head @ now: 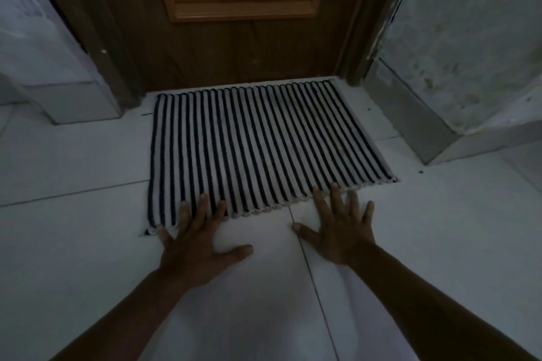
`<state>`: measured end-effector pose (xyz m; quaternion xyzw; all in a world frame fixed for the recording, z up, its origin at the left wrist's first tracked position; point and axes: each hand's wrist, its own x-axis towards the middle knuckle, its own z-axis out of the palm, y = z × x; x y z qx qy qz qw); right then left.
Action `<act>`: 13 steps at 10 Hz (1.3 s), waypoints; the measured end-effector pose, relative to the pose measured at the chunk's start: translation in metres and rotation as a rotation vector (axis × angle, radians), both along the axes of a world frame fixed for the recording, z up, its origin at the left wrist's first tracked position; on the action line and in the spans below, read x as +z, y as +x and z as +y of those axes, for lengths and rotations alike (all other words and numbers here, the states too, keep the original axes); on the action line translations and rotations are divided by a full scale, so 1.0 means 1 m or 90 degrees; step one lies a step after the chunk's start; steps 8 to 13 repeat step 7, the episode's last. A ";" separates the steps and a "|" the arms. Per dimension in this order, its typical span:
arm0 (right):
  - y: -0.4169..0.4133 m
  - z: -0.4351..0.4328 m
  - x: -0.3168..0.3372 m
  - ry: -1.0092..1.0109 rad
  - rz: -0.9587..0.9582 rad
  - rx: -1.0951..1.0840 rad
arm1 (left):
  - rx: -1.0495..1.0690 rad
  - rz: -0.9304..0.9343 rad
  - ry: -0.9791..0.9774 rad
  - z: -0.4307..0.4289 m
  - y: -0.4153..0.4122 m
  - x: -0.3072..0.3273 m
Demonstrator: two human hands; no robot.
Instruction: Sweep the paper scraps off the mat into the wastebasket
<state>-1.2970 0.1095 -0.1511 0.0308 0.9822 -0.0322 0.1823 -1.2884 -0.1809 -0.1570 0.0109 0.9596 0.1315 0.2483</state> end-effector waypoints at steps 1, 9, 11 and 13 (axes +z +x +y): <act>-0.014 0.005 0.002 -0.028 -0.059 -0.010 | -0.013 -0.012 -0.012 0.002 -0.005 0.003; 0.075 -0.053 0.092 -0.119 0.039 -0.116 | 0.041 0.050 -0.022 0.008 0.057 0.092; 0.075 -0.053 0.092 -0.119 0.039 -0.116 | 0.041 0.050 -0.022 0.008 0.057 0.092; 0.075 -0.053 0.092 -0.119 0.039 -0.116 | 0.041 0.050 -0.022 0.008 0.057 0.092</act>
